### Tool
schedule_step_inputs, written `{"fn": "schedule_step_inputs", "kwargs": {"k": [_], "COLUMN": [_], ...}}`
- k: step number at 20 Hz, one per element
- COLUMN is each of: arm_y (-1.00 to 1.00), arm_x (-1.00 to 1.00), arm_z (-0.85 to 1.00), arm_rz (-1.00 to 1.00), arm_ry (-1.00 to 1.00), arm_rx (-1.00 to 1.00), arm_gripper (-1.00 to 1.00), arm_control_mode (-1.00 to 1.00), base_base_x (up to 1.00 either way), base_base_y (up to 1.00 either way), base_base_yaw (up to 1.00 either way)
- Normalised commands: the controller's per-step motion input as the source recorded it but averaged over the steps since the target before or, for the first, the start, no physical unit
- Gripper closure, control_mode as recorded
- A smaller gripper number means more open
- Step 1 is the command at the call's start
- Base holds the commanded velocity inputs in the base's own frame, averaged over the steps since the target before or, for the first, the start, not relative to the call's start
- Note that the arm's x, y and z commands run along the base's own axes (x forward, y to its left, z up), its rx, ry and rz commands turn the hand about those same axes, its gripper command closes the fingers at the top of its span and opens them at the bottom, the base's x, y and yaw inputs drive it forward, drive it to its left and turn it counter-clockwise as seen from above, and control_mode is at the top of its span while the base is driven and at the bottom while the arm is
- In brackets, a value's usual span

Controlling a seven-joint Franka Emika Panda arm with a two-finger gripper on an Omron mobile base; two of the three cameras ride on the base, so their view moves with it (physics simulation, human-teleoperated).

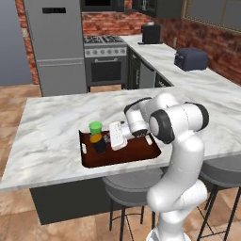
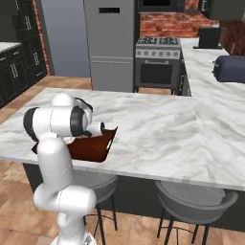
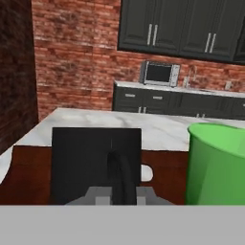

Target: There is a tray on the dining counter. Grab the cup, mug, and pitcher and place them on the tray. The pitcher may be placed next to the tray if it cannot fit the tray.

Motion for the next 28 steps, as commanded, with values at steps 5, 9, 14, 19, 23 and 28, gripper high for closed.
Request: {"fn": "schedule_step_inputs", "kwargs": {"k": [5, 9, 14, 19, 23, 28], "arm_y": [-0.29, -0.29, -0.06, 0.00, -0.02, -0.07], "arm_x": [0.00, 0.00, 0.00, 0.00, 0.00, 0.00], "arm_z": [-0.16, -0.13, -0.08, 0.00, 0.02, 0.15], "arm_rz": [0.00, 0.00, 0.00, 0.00, 0.00, 0.00], "arm_ry": [-0.01, 0.00, 0.00, 0.00, -0.01, -0.01], "arm_rx": [0.00, 0.00, 0.00, 0.00, 0.00, -0.04], "arm_gripper": [1.00, 1.00, 1.00, -1.00, -1.00, -1.00], "arm_control_mode": [-1.00, -1.00, -1.00, -1.00, -1.00, -1.00], "base_base_x": [0.00, 0.00, 0.00, 0.00, 0.00, 0.00], "base_base_y": [0.00, 0.00, 0.00, 0.00, 0.00, 0.00], "base_base_yaw": [0.00, 0.00, 0.00, 0.00, 0.00, 0.00]}}
